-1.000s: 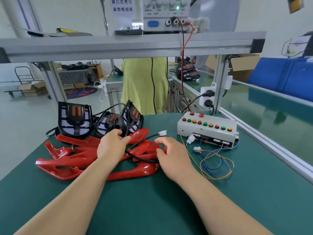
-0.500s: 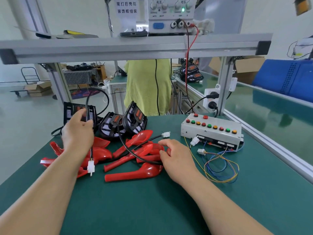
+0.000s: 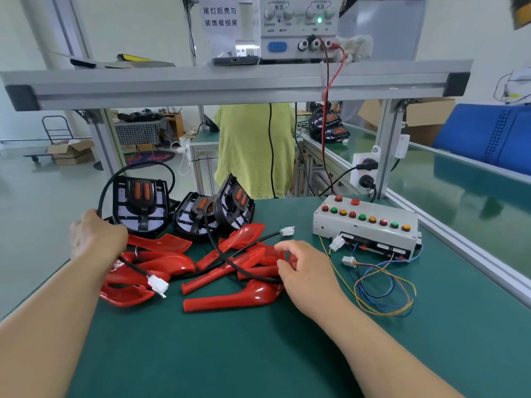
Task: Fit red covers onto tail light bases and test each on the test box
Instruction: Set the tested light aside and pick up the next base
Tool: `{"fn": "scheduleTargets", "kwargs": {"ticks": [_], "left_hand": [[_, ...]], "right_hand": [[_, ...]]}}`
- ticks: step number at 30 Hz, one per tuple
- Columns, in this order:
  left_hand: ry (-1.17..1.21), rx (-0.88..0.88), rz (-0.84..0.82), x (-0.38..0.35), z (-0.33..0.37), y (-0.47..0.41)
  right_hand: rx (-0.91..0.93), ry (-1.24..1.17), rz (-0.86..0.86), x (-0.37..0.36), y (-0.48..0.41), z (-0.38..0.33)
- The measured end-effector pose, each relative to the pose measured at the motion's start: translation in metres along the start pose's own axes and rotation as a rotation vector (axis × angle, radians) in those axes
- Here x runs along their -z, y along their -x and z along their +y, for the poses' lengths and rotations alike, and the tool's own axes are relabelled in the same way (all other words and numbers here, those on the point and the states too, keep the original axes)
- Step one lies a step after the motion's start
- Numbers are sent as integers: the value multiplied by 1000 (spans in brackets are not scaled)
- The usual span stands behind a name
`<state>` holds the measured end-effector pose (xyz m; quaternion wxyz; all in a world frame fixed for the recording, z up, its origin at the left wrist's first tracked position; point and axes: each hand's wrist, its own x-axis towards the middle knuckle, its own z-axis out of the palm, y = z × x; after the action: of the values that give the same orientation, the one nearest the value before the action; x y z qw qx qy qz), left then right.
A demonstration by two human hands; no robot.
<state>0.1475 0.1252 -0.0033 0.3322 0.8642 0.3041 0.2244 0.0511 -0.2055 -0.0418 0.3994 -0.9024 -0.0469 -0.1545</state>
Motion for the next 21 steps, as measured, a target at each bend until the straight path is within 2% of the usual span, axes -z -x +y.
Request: {"fn": "scheduleTargets", "kwargs": {"ticks": [8,12,21], "left_hand": [[100,0,-48,-16,10,-31],[151,57,-77,-26,11,-39],[267,135,-40,-28,5,-40]], "right_hand": [[27,-6,-3,-2,-1,0],[42,-8,1,-3,-2,1],[39,6,-25,-5,-1,0]]}}
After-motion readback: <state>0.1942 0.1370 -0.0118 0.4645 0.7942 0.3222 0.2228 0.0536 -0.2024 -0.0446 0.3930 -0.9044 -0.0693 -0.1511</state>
